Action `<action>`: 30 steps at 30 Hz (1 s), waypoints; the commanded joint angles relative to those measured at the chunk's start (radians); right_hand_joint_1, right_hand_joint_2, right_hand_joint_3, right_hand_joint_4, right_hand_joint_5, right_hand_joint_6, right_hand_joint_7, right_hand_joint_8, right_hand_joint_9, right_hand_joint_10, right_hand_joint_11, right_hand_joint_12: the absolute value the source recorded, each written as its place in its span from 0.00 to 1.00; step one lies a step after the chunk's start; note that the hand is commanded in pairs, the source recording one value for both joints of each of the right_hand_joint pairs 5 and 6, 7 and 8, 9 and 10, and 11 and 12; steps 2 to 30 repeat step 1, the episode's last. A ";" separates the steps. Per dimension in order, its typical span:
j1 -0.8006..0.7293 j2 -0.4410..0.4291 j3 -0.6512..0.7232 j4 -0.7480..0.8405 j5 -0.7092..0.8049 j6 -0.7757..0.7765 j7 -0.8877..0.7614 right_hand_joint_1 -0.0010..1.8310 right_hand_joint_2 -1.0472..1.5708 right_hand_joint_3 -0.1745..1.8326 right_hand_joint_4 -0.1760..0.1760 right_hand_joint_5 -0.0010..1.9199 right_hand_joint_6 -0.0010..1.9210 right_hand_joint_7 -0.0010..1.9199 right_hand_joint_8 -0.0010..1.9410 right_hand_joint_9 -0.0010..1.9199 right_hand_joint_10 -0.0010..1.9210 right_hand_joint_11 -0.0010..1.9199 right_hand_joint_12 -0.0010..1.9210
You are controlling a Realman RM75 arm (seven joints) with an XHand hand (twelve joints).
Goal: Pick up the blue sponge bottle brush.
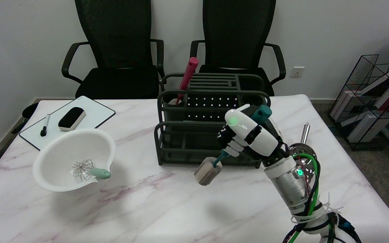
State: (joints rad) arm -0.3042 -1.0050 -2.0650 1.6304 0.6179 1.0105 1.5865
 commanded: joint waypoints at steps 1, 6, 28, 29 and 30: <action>0.020 -0.025 -0.047 -0.050 -0.002 -0.030 0.019 0.48 1.00 0.63 0.50 1.00 1.00 1.00 0.99 1.00 1.00 1.00 1.00; 0.020 -0.025 -0.047 -0.050 -0.002 -0.030 0.019 0.48 1.00 0.63 0.50 1.00 1.00 1.00 0.99 1.00 1.00 1.00 1.00; 0.020 -0.025 -0.047 -0.050 -0.002 -0.030 0.019 0.48 1.00 0.63 0.50 1.00 1.00 1.00 0.99 1.00 1.00 1.00 1.00; 0.020 -0.025 -0.047 -0.050 -0.002 -0.030 0.019 0.48 1.00 0.63 0.50 1.00 1.00 1.00 0.99 1.00 1.00 1.00 1.00; 0.020 -0.025 -0.047 -0.050 -0.002 -0.030 0.019 0.48 1.00 0.63 0.50 1.00 1.00 1.00 0.99 1.00 1.00 1.00 1.00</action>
